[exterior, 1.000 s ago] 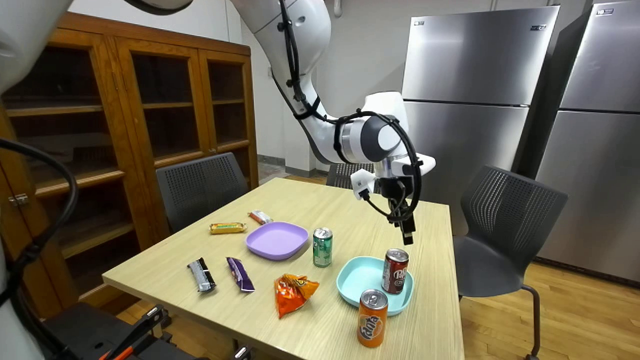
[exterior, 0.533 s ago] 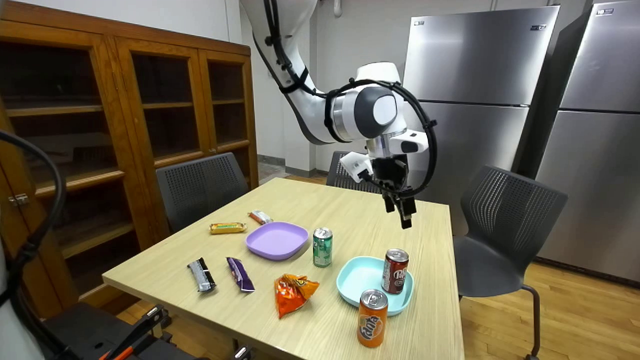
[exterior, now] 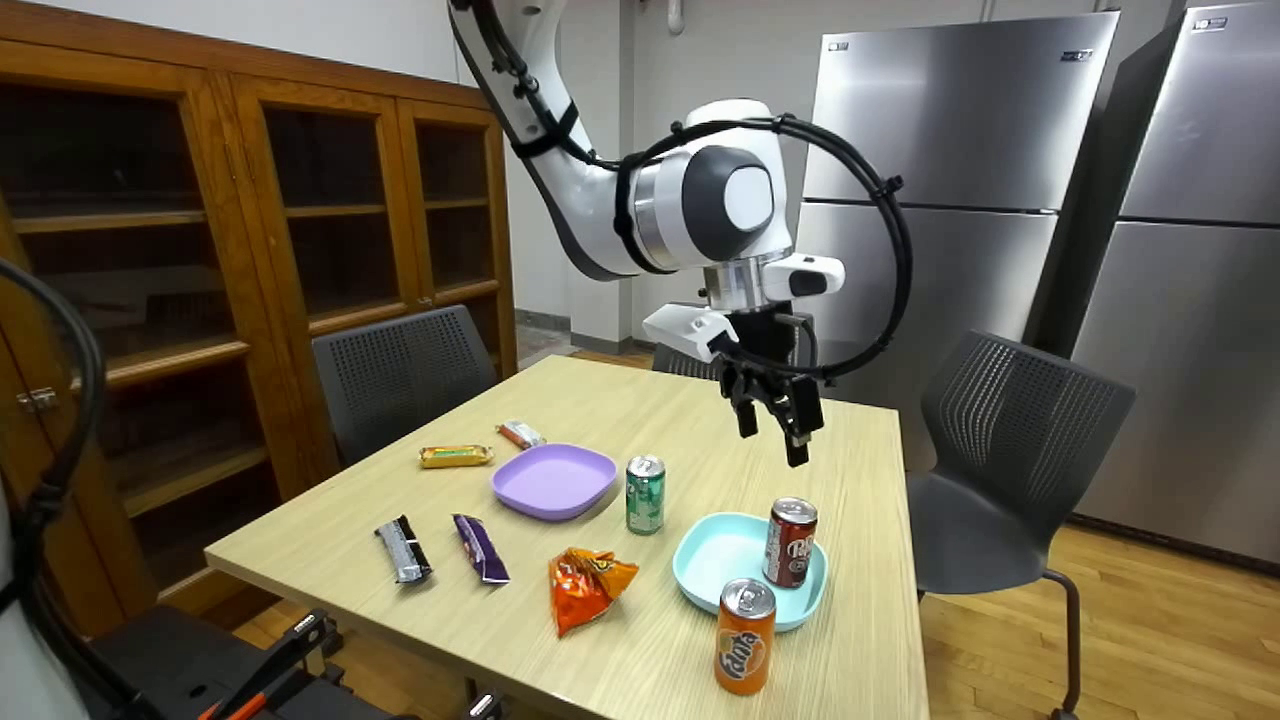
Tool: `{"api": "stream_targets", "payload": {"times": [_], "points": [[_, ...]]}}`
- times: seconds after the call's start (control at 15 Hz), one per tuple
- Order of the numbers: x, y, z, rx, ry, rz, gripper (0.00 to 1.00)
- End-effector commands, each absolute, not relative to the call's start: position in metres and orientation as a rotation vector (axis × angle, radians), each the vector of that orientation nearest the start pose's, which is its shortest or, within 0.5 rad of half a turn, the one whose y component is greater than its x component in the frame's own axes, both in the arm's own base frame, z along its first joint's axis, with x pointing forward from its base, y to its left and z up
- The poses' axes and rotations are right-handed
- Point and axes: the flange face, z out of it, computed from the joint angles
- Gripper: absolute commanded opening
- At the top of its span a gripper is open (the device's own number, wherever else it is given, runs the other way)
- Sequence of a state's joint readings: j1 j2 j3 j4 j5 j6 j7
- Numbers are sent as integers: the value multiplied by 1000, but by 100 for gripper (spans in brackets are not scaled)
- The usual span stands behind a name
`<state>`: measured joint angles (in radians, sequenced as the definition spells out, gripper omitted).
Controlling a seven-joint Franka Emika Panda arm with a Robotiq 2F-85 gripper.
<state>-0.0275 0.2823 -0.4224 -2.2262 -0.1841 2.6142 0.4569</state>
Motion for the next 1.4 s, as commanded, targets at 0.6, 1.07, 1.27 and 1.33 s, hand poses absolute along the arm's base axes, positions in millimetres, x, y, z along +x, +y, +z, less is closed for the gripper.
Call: {"api": "stream_targets", "payload": {"times": [0.6, 1.07, 1.27, 1.33], "points": [[485, -257, 259, -3087, 1220, -260, 100], [449, -263, 226, -3104, 1195, -139, 100], [441, -262, 214, -3111, 1181, -94, 100], [440, -262, 209, -3119, 1175, -85, 100]]}}
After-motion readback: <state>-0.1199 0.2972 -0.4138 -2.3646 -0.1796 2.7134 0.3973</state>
